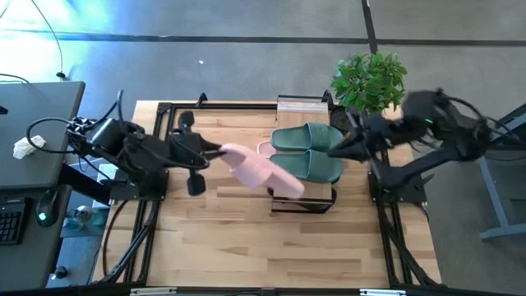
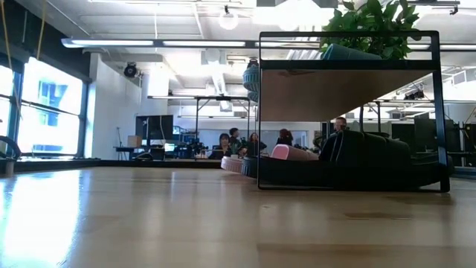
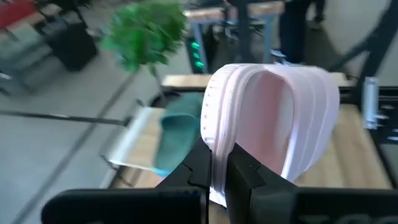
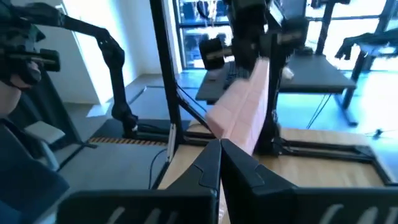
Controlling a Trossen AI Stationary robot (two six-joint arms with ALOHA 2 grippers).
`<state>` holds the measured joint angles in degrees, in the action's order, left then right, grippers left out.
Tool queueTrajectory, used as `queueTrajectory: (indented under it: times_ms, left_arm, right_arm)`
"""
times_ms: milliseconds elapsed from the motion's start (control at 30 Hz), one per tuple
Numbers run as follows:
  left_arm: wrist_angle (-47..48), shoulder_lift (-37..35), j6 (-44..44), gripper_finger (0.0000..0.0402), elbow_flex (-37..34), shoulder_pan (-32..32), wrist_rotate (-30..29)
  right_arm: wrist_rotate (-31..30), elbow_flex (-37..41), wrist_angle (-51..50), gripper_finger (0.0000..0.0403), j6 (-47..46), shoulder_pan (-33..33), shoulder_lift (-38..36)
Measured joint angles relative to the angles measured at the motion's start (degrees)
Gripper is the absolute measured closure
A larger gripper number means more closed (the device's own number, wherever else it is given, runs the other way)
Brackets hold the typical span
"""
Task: Pick and place slides into the shelf
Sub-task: Put the pink slipper under the shelf
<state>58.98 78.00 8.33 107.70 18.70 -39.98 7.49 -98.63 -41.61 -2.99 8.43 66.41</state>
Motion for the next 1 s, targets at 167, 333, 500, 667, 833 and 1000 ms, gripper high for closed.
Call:
queueTrajectory:
  times_ms: [167, 333, 500, 667, 833, 1000]
  left_arm:
    - [0.7, 0.04, -2.63, 0.0394, 1.37, -3.87, -2.28]
    - [2.47, 0.54, -3.93, 0.0395, 1.73, -10.98, -0.72]
    - [4.32, 1.13, -4.66, 0.0395, 1.68, -17.51, 4.18]
    - [4.68, 1.45, -7.39, 0.0395, 1.68, -21.33, 7.77]
    - [4.13, 1.37, -10.41, 0.0394, 2.29, -23.34, 9.45]
    - [4.27, 1.39, -11.35, 0.0395, 2.27, -23.3, 9.57]
  right_arm:
    - [9.88, 0.07, 0.41, 0.0403, -1.03, -12.36, 5.37]
    - [12.99, 0.04, 5.01, 0.0402, 1.95, -19.19, 9.52]
    - [16.52, -5.01, 3.12, 0.0402, 5.09, -21.91, 13.43]
    - [15.09, -11.86, -10.76, 0.0367, 7.02, -22.03, 18.12]
    - [14.33, -15.67, -17.35, 0.0287, 6.91, -22.03, 23.49]
    - [8.58, -17.16, -22.18, 0.0222, 8.44, -22.03, 28.07]
